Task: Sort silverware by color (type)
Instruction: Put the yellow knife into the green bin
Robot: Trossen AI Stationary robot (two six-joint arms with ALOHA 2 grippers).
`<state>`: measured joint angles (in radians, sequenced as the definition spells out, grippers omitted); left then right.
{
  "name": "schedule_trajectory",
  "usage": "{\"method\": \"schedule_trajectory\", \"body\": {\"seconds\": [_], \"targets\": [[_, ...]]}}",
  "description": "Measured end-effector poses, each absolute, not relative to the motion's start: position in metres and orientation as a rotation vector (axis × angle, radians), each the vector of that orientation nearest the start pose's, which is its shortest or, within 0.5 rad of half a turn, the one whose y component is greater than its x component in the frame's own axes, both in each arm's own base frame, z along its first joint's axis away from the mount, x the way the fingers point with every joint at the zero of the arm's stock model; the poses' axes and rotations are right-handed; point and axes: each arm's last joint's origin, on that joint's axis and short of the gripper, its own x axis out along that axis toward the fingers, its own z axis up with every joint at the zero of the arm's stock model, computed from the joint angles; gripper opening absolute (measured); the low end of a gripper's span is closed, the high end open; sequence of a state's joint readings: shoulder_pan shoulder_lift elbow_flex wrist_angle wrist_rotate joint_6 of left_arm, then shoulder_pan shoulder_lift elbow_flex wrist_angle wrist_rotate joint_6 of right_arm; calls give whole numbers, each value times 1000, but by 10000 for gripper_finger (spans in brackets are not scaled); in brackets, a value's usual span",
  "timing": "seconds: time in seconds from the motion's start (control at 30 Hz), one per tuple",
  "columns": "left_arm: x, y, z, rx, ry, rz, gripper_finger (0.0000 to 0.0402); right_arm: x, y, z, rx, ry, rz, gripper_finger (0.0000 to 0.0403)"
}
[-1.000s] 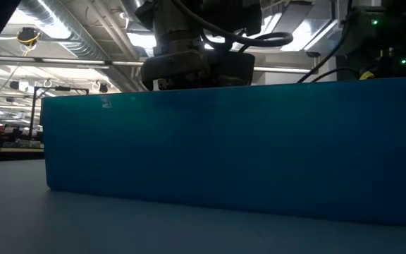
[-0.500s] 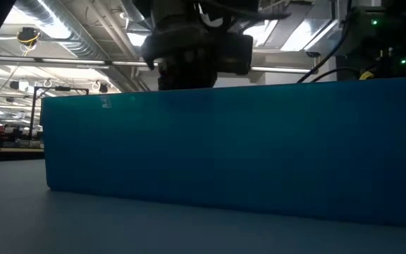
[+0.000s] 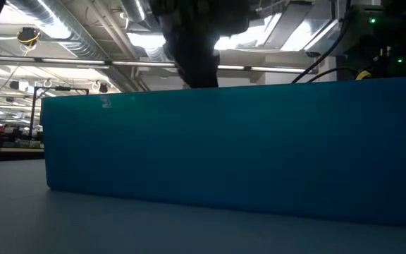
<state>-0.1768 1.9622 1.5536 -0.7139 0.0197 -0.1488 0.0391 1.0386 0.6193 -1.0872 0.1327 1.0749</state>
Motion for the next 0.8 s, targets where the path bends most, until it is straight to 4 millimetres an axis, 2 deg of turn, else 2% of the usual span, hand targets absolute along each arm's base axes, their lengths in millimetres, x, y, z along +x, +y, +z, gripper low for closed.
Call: {"method": "schedule_trajectory", "body": {"seconds": [0.43, 0.63, 0.8], "targets": [[375, -65, 292, 13, 934, -44, 106, 142, 2, 190, 848, 1236, -930, 104], [351, -65, 329, 79, 830, -4, 106, 142, 2, 190, 868, 1223, -955, 104], [324, -65, 352, 118, 811, 42, 106, 146, 2, 184, 849, 1263, -974, 104]]}}
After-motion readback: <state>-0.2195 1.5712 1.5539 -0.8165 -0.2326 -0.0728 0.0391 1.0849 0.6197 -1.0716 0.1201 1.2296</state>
